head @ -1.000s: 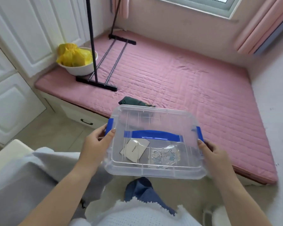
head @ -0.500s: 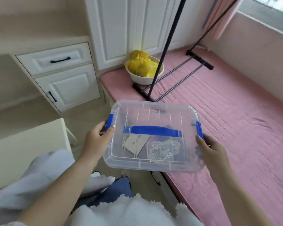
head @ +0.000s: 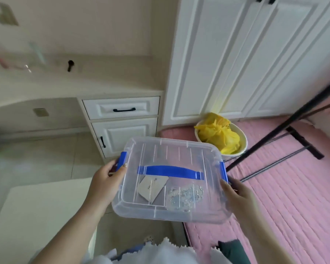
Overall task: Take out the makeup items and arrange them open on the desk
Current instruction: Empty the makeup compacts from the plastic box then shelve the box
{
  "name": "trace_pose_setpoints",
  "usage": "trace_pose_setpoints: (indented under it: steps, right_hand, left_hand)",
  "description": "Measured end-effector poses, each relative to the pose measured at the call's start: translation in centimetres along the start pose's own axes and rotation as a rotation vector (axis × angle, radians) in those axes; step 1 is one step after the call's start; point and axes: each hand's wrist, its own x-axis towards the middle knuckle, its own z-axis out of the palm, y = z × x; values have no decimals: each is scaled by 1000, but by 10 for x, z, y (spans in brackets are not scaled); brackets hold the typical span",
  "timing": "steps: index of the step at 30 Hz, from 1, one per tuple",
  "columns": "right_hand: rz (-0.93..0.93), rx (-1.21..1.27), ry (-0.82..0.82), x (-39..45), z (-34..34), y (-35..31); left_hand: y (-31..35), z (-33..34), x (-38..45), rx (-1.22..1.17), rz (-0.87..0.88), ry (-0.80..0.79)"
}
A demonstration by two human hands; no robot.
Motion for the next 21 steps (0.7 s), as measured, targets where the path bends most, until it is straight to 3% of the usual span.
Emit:
trace_pose_setpoints:
  steps: [7, 21]
  right_hand:
    - [-94, 55, -114, 110, 63, -57]
    - [-103, 56, -365, 344, 212, -155]
  left_hand:
    - [27, -21, 105, 13, -23, 140]
    - [58, -52, 317, 37, -28, 375]
